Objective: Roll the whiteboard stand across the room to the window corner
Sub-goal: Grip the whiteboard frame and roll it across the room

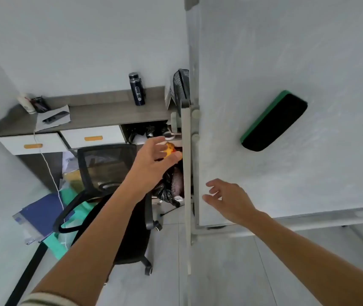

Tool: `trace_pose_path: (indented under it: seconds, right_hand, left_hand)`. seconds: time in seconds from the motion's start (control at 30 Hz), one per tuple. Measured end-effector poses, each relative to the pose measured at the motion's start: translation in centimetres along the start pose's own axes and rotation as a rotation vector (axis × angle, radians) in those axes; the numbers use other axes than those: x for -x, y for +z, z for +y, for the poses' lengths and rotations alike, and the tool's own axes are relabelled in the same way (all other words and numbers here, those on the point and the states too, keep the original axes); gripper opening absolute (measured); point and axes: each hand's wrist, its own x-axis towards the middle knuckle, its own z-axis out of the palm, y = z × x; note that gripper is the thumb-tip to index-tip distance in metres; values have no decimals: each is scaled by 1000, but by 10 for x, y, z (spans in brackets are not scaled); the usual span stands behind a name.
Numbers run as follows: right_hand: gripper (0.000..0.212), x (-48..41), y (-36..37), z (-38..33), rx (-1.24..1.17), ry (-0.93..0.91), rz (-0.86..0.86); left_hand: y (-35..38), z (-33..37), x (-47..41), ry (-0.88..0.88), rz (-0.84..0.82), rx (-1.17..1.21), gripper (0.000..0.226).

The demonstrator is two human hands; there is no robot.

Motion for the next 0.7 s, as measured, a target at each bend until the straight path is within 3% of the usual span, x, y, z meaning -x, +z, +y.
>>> trace_pose_path:
  seconds: [0.13,0.3,0.53,0.7]
  right_hand:
    - [53,-42,13,-13,36,-17,-22]
    - [44,-74,34,-15,16,-26,172]
    - [45,-73,49,-13,189,-9,307]
    - [36,-52,54,-22,133,79,411]
  left_hand:
    - [7,14,-45,11,-116,69,80]
    - [15,12,-84,21,-221,194,57]
    - [18,1,-91,45,-297,246,61]
    - [24,3,-89,104,-397,146,33]
